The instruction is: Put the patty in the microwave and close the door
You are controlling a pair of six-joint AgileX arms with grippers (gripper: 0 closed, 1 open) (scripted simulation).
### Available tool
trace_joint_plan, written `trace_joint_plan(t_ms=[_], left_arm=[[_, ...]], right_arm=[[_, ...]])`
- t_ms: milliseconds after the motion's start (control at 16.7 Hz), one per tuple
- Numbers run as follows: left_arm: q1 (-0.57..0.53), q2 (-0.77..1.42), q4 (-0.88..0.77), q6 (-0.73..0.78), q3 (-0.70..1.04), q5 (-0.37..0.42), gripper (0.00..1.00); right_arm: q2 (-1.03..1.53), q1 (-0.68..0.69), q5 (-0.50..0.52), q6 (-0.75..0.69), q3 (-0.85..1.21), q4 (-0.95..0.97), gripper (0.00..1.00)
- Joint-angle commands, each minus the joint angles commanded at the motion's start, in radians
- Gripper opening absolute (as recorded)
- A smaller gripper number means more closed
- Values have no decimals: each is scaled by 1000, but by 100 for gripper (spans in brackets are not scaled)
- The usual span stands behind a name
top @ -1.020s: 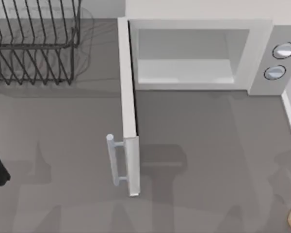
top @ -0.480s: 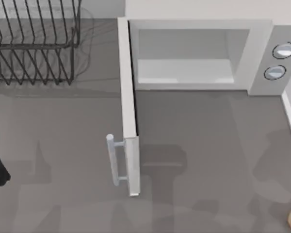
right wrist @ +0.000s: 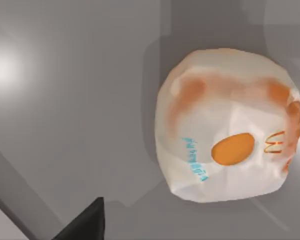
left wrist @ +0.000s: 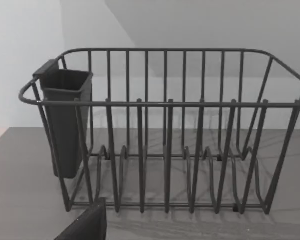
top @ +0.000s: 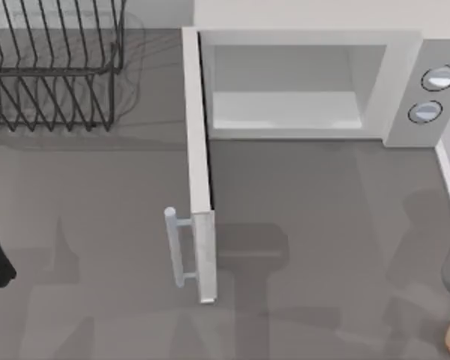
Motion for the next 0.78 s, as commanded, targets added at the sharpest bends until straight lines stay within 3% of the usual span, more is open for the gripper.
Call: trace_joint_plan(t_ms=[240, 780], left_arm=[[0, 0, 0, 0, 0, 0, 100], [0, 0, 0, 0, 0, 0, 100]], right_arm=[[19, -2, 0, 0, -26, 41, 100], [203, 4, -1, 7, -205, 409, 100]])
